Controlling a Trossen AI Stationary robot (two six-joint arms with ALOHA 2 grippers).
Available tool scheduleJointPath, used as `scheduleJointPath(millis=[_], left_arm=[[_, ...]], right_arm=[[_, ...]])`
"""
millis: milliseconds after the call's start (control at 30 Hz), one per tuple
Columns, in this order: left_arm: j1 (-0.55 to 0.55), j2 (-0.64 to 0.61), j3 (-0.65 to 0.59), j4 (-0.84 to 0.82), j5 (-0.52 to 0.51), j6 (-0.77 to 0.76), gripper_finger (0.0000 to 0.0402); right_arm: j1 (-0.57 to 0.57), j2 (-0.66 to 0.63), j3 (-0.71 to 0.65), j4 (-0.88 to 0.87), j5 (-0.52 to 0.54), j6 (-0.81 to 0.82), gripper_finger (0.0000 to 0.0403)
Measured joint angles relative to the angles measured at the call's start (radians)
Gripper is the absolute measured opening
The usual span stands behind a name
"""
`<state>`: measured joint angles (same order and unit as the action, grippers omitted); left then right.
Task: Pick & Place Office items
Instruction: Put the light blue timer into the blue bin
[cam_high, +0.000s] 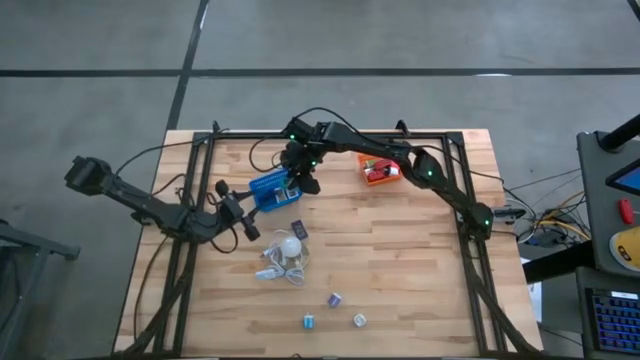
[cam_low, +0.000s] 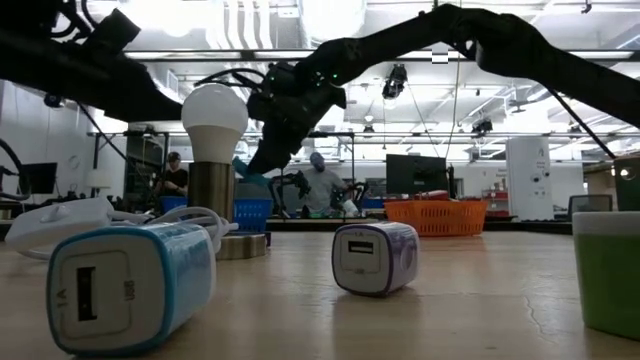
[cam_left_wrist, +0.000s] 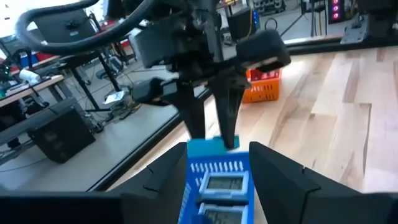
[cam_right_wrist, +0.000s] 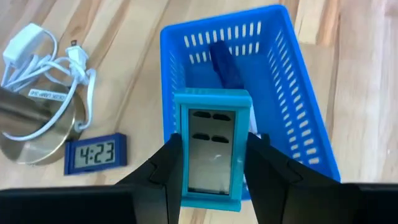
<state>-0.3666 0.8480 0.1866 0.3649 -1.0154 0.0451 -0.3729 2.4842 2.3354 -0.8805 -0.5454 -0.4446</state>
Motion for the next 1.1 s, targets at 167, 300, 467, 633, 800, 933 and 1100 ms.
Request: scheduleJointPath(millis=[167,300,467,633,800,933,1100], left_arm=[[-0.007,-0.041,-0.013,-0.010,-0.006,-0.008,0.0177],[-0.011,-0.047,-0.012,-0.011,-0.005,-0.015,0.0177],[-0.011,-0.041,-0.012,-0.011,0.011,-0.046,0.0177],[-0.009,-0.031,-0.012,-0.013,0.027,-0.088,0.0174],[0.000,-0.025,-0.012,-0.014,0.031,-0.103,0.0143],[0.004,-0.025,-0.012,-0.006,0.031,-0.106,0.0120],[0.004,-0.025,-0.012,-0.006,0.031,-0.106,0.0115]], right_arm=[[-0.003,0.000,0.000,-0.012,-0.005,-0.010,0.0123],[0.002,0.000,0.000,-0.006,-0.009,-0.058,0.0123],[0.002,0.000,0.000,0.004,-0.098,-0.056,0.0123],[0.009,-0.002,0.000,-0.013,-0.089,-0.017,0.0123],[0.037,-0.021,0.000,0.020,-0.030,-0.067,0.0123],[0.044,-0.040,0.000,0.083,-0.050,-0.058,0.0123],[0.030,-0.049,0.001,0.040,-0.013,-0.057,0.0123]])
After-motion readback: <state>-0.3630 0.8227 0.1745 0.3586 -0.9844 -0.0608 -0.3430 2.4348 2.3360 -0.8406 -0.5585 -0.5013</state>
